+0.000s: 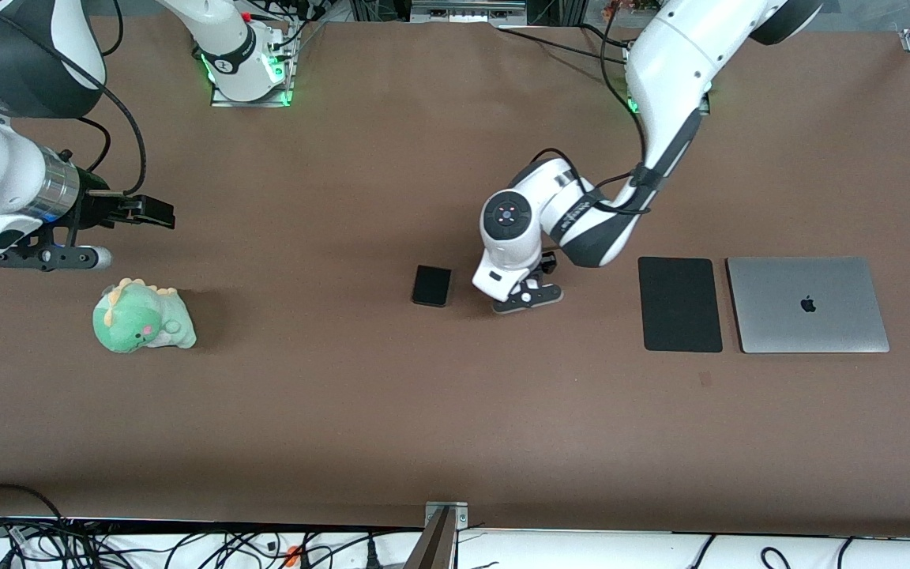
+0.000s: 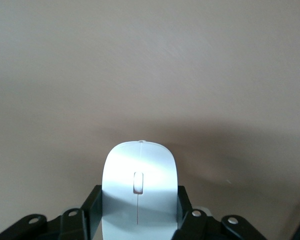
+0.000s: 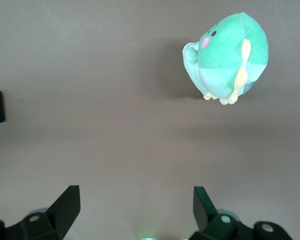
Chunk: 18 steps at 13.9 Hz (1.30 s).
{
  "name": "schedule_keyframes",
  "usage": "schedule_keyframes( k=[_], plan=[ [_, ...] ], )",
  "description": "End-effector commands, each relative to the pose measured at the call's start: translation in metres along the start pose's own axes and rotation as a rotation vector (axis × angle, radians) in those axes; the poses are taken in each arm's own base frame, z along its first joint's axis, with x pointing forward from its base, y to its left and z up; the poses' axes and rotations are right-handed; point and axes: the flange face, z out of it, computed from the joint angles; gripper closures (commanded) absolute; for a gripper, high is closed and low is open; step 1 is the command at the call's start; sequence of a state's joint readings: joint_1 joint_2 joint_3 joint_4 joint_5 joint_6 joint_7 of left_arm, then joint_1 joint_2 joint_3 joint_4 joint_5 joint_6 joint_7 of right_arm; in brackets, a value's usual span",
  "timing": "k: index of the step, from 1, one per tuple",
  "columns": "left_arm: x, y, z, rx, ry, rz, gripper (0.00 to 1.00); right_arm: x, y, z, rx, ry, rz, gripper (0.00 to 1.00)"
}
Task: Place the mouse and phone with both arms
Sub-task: 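Carry the mouse to the pad while the right gripper reaches the phone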
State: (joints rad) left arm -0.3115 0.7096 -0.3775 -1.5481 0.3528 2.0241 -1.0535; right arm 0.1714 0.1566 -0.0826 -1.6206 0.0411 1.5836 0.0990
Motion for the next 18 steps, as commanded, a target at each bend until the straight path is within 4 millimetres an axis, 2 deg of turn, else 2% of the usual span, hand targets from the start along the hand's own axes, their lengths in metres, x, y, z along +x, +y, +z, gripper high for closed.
schedule_keyframes(
  k=[1,3,5,8,9,11,13,15,16,18],
  plan=[
    [0.028,-0.041,-0.019,0.028,0.011,0.000,0.70,-0.001,-0.002,-0.001,-0.002,0.002,0.001,0.00],
    [0.058,-0.075,-0.026,0.020,0.013,-0.021,0.69,0.003,-0.001,0.003,-0.002,0.001,-0.011,0.00],
    [0.080,-0.106,-0.023,0.023,0.001,-0.068,0.68,0.004,-0.004,0.003,0.000,0.003,-0.002,0.00],
    [0.105,-0.155,-0.013,0.036,-0.023,-0.089,0.68,0.012,-0.027,0.011,0.000,0.024,0.001,0.00],
    [0.114,-0.179,-0.006,0.042,-0.036,-0.065,0.68,0.014,-0.040,0.015,0.012,0.032,0.029,0.00],
    [0.126,-0.209,0.001,0.046,-0.053,0.003,0.68,0.020,-0.071,0.027,0.010,0.049,0.070,0.00],
    [0.135,-0.234,0.011,0.044,-0.071,0.055,0.67,0.024,-0.115,0.044,0.010,0.080,0.122,0.00],
    [0.141,-0.253,0.021,0.036,-0.083,0.098,0.66,0.027,-0.159,0.062,0.019,0.117,0.173,0.00],
    [0.140,-0.257,0.029,0.036,-0.094,0.116,0.66,0.027,-0.186,0.073,0.027,0.141,0.204,0.00],
    [0.140,-0.270,0.045,0.014,-0.088,0.141,0.66,0.028,-0.229,0.094,0.056,0.192,0.266,0.00]
  ],
)
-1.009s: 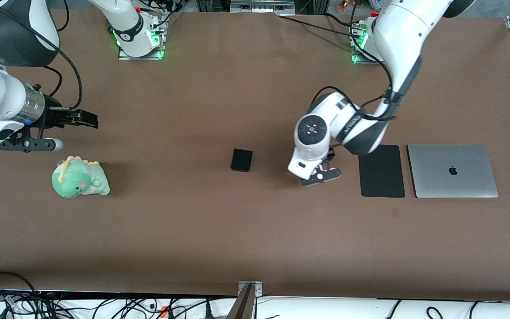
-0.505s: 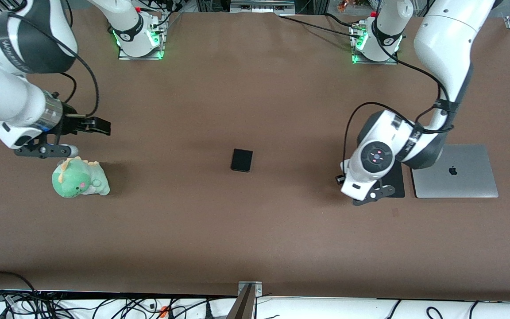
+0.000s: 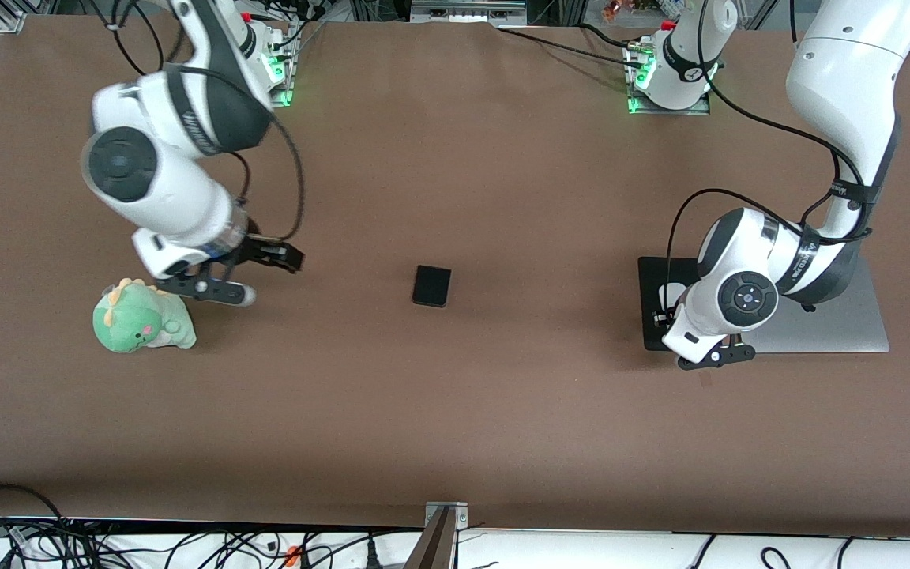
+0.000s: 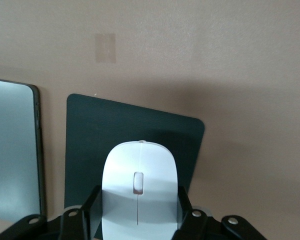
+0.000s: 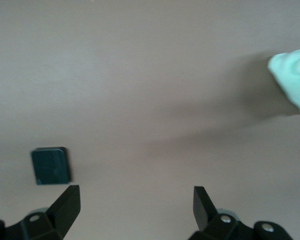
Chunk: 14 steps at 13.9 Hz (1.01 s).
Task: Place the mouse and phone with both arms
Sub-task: 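Carry the mouse to the pad while the right gripper reaches the phone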
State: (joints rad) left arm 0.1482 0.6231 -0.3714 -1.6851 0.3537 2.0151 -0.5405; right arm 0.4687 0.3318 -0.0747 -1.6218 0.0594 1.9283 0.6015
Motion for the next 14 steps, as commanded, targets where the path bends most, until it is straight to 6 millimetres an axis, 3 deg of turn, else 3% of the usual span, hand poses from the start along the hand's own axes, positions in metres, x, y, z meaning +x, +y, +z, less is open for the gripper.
schedule_keyframes(
  k=[1,5,7,11,14],
  plan=[
    [-0.008,-0.019,0.015,-0.004,0.027,0.067,0.66,-0.010,-0.045,0.023,0.042,0.052,0.055,0.00],
    [-0.005,-0.044,0.036,-0.030,0.034,0.102,0.66,-0.036,-0.104,0.068,0.090,0.109,0.042,0.00],
    [-0.008,-0.047,0.046,-0.035,0.031,0.126,0.66,-0.047,-0.125,0.089,0.108,0.130,0.030,0.00],
    [-0.011,-0.047,0.058,-0.031,0.018,0.164,0.66,-0.074,-0.161,0.149,0.113,0.147,0.044,0.00],
    [-0.011,-0.047,0.061,-0.032,0.012,0.175,0.66,-0.087,-0.171,0.185,0.084,0.146,-0.005,0.00]
  ],
)
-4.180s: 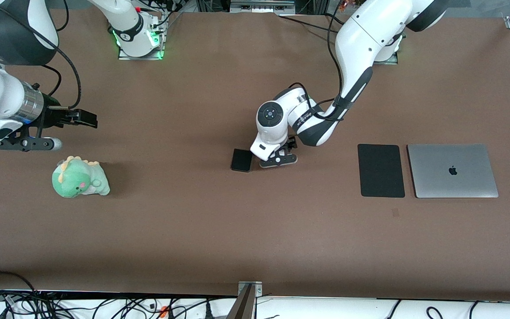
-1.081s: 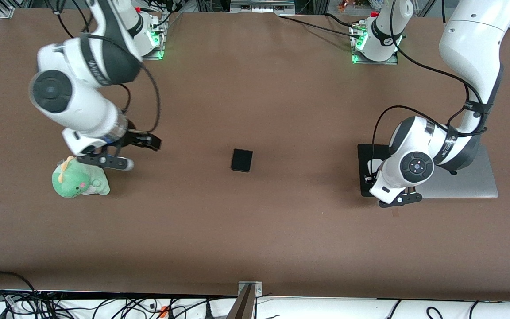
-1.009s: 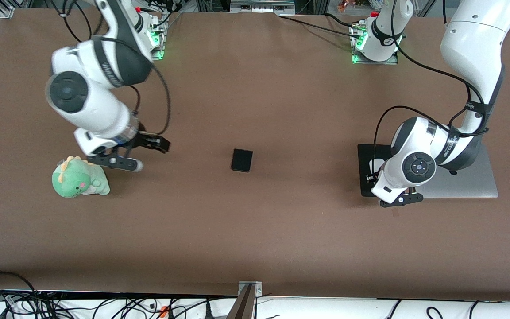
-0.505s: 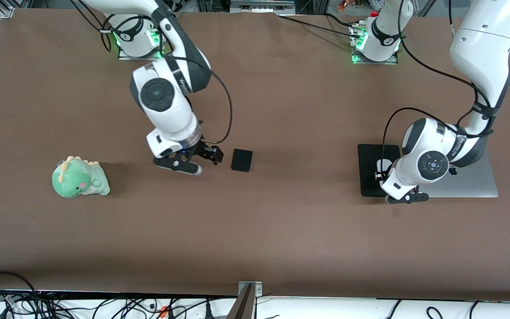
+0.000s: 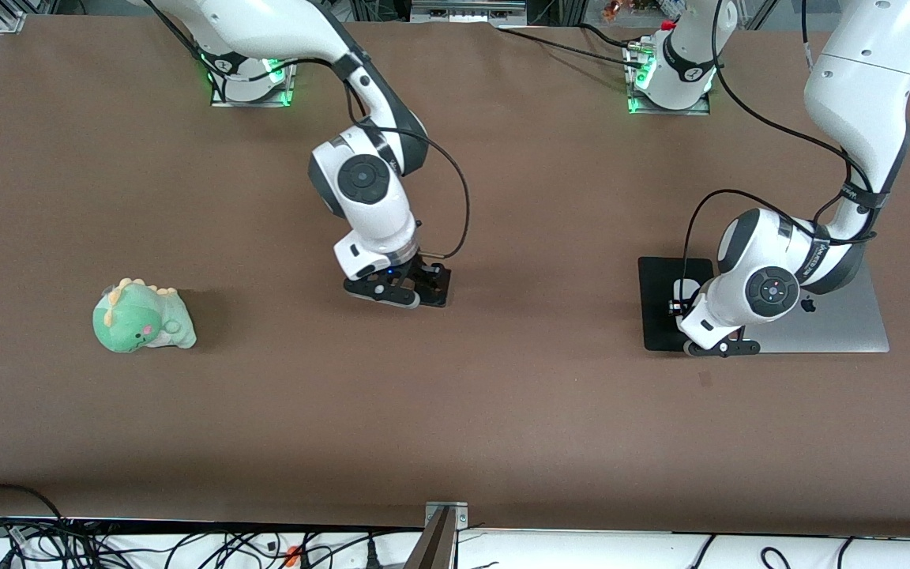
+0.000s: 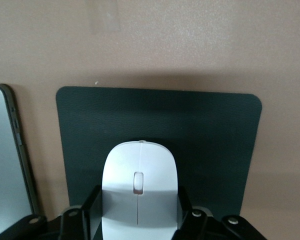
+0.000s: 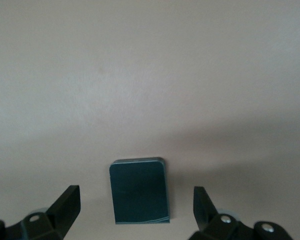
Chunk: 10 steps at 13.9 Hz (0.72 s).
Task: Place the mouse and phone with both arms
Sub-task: 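Lower the mouse onto the pad while the right gripper grasps the phone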
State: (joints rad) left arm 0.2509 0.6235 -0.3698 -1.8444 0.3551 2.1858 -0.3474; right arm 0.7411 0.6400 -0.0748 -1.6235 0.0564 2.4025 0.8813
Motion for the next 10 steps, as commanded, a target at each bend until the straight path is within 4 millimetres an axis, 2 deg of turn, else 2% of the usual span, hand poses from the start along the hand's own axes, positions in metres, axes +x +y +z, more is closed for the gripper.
schedule_keyframes(
  k=[1,3,5,7,8,10],
  plan=[
    [-0.003,-0.003,-0.001,0.022,0.016,0.035,0.66,-0.013,-0.005,0.023,-0.030,0.023,-0.046,0.00],
    [-0.005,-0.003,0.003,0.021,0.009,0.036,0.66,-0.020,-0.005,0.042,-0.045,0.033,-0.075,0.00],
    [-0.005,-0.003,0.004,0.019,0.013,0.034,0.64,-0.037,-0.013,0.062,-0.048,0.033,-0.103,0.00],
    [-0.003,-0.010,0.009,0.007,0.017,0.020,0.55,-0.042,-0.013,0.074,-0.046,0.039,-0.113,0.00],
    [-0.002,-0.010,0.010,0.005,0.017,0.021,0.42,-0.045,-0.014,0.080,-0.048,0.042,-0.124,0.00],
    [-0.002,-0.010,0.009,0.005,0.020,0.005,0.00,-0.048,-0.012,0.086,-0.053,0.049,-0.139,0.00]
  ],
)
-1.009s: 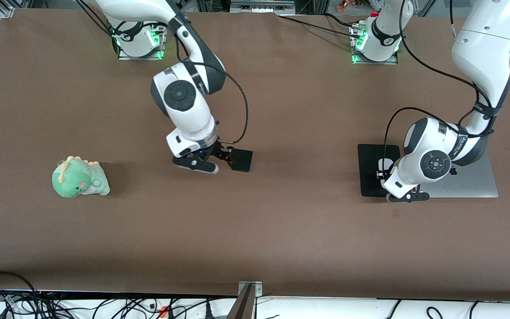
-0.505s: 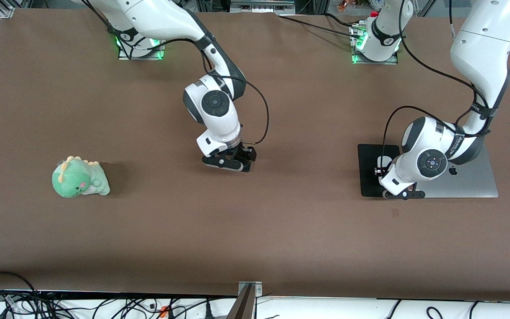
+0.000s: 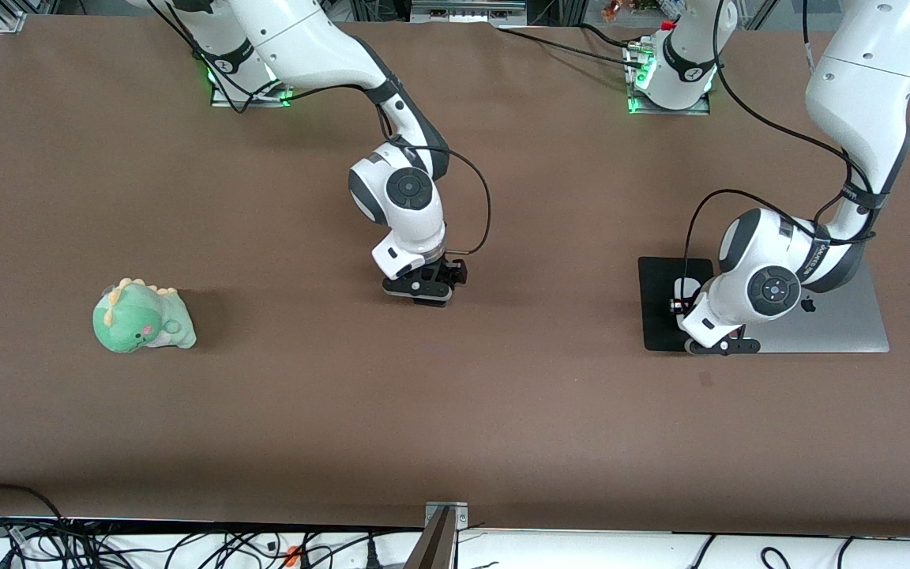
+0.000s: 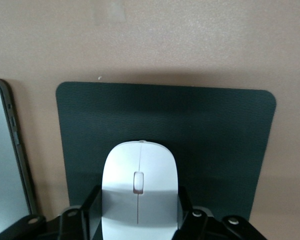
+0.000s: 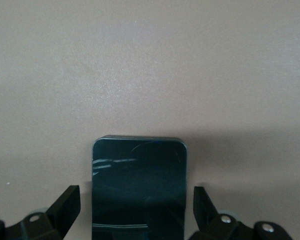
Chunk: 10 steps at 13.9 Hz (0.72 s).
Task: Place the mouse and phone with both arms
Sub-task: 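Lower the mouse onto the pad while the right gripper grasps the phone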
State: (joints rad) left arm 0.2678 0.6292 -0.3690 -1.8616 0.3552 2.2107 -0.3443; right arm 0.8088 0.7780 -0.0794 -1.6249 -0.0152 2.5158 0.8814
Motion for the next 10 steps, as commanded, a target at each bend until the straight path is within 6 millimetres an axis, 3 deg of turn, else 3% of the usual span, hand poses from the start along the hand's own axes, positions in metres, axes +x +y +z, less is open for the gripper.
schedule_keyframes(
  k=[1,4,6,10],
  plan=[
    [0.000,-0.002,-0.003,0.016,0.022,0.005,0.00,-0.003,0.000,0.005,-0.008,0.027,-0.018,0.00],
    [0.001,-0.003,-0.032,0.018,0.056,-0.007,0.00,-0.006,0.001,0.014,-0.017,0.038,-0.043,0.04],
    [0.002,-0.006,-0.067,0.029,0.110,-0.011,0.00,-0.005,0.001,0.015,-0.020,0.039,-0.047,0.36],
    [0.003,-0.017,-0.150,0.068,0.173,-0.041,0.00,0.001,0.000,0.008,-0.027,0.034,-0.054,0.66]
  ],
)
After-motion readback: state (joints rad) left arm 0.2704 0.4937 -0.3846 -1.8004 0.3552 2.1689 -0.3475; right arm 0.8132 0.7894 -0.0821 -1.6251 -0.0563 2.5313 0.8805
